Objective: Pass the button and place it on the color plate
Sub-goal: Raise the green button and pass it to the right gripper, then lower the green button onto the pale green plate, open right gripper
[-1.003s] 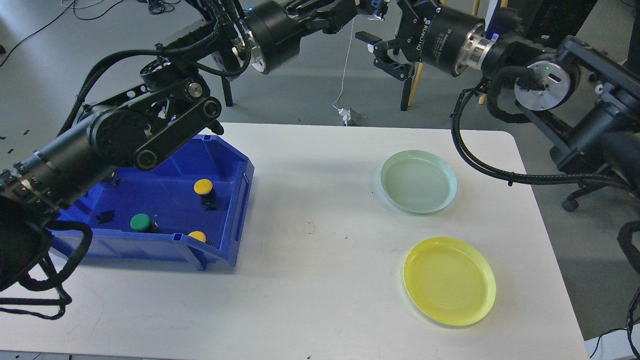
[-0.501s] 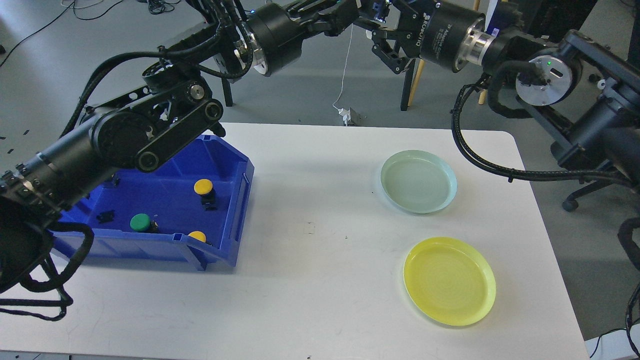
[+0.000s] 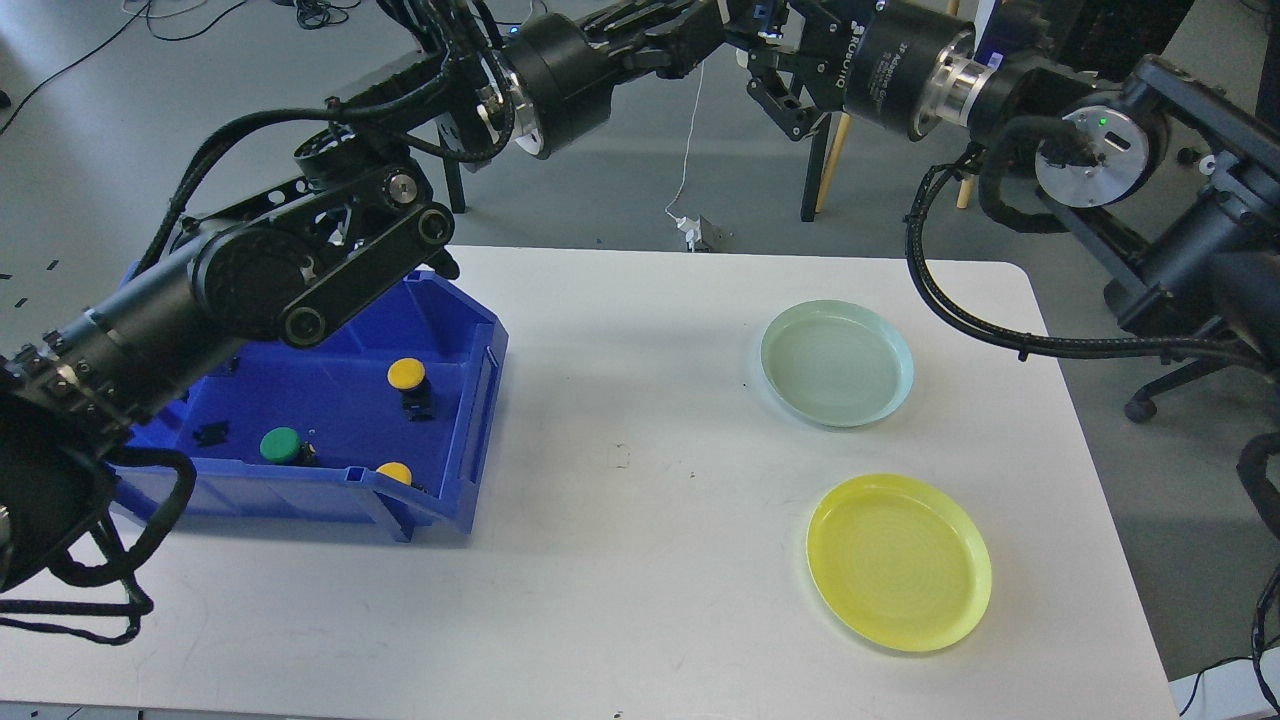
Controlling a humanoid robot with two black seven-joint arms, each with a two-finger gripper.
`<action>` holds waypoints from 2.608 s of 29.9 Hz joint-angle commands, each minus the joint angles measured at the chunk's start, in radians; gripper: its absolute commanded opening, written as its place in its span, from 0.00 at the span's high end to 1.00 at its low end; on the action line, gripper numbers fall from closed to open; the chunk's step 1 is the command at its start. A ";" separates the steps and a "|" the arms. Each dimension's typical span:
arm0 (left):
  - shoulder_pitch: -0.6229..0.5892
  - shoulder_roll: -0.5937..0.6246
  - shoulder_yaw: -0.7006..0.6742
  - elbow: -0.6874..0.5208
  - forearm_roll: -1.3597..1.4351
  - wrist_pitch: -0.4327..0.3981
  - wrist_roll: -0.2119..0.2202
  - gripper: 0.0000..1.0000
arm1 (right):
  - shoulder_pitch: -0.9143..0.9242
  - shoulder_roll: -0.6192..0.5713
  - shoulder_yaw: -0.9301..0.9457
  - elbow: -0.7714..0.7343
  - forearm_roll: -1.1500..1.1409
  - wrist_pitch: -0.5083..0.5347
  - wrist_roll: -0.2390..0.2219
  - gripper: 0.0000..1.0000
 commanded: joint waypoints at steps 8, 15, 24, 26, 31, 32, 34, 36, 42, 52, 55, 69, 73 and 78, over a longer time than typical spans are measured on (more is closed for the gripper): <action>0.002 0.003 -0.002 -0.001 -0.029 0.011 0.005 0.01 | 0.002 -0.004 0.007 -0.014 0.002 -0.007 0.001 0.78; 0.027 0.084 -0.001 -0.004 -0.097 0.006 0.016 0.01 | -0.021 -0.117 0.000 -0.057 0.003 -0.009 -0.003 0.78; 0.050 0.207 -0.019 -0.055 -0.141 0.012 0.002 0.01 | -0.219 -0.158 -0.103 -0.120 -0.150 -0.023 0.003 0.77; 0.050 0.213 -0.036 -0.069 -0.158 0.009 0.002 0.01 | -0.245 -0.151 -0.109 -0.144 -0.165 -0.024 0.003 0.77; 0.051 0.224 -0.054 -0.098 -0.160 0.012 0.002 0.01 | -0.273 -0.041 -0.174 -0.255 -0.236 -0.041 0.004 0.77; 0.051 0.224 -0.058 -0.101 -0.161 0.014 0.002 0.01 | -0.280 -0.027 -0.186 -0.276 -0.240 -0.043 0.007 0.77; 0.053 0.222 -0.064 -0.101 -0.161 0.015 0.002 0.01 | -0.299 -0.004 -0.197 -0.317 -0.242 -0.043 0.011 0.77; 0.054 0.222 -0.065 -0.101 -0.161 0.015 0.001 0.01 | -0.308 0.035 -0.198 -0.362 -0.245 -0.041 0.014 0.77; 0.057 0.227 -0.079 -0.110 -0.161 0.015 -0.007 0.01 | -0.307 0.105 -0.203 -0.423 -0.268 -0.060 0.017 0.63; 0.093 0.247 -0.079 -0.123 -0.161 0.014 -0.008 0.01 | -0.299 0.133 -0.207 -0.471 -0.290 -0.089 0.034 0.30; 0.111 0.257 -0.078 -0.124 -0.163 0.009 -0.008 0.01 | -0.293 0.135 -0.204 -0.470 -0.288 -0.090 0.034 0.25; 0.402 0.713 -0.025 -0.412 -0.149 -0.103 0.010 0.03 | -0.276 -0.055 -0.017 -0.298 -0.277 -0.081 0.047 0.01; 0.429 0.811 0.066 -0.414 -0.122 -0.109 0.010 0.03 | -0.250 -0.100 -0.017 -0.276 -0.277 -0.083 0.040 0.02; 0.422 0.837 0.188 -0.382 0.108 -0.112 0.009 0.03 | -0.218 -0.135 -0.019 -0.278 -0.280 -0.086 0.038 0.03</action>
